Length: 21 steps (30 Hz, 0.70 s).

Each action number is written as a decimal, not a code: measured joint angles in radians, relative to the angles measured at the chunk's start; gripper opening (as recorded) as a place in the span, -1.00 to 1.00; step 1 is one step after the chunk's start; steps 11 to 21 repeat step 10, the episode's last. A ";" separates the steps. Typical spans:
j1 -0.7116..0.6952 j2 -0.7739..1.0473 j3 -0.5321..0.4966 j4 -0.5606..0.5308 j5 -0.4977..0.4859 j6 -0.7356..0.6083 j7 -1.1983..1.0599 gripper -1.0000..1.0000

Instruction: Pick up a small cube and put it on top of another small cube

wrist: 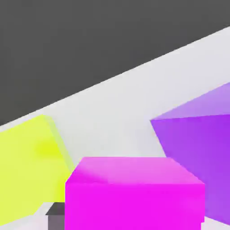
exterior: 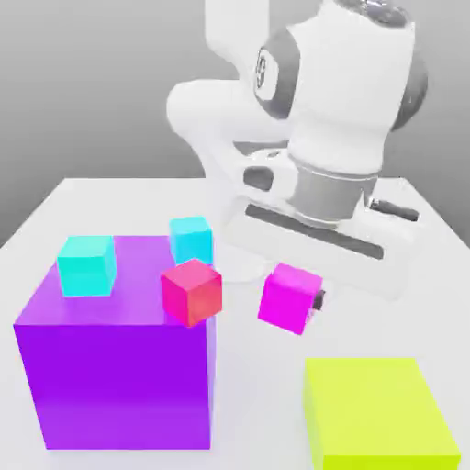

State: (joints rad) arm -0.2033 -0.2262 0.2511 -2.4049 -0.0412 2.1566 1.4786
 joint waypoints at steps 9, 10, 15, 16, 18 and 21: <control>-0.062 -0.054 -0.099 -0.056 0.096 0.027 -0.014 1.00; -0.062 -0.054 -0.099 -0.056 0.096 0.027 -0.014 1.00; -0.062 -0.054 -0.099 -0.056 0.096 0.027 -0.014 1.00; -0.062 -0.054 -0.099 -0.056 0.096 0.027 -0.014 1.00; -0.062 -0.054 -0.099 -0.056 0.096 0.027 -0.014 1.00; -0.062 -0.054 -0.099 -0.056 0.096 0.027 -0.014 1.00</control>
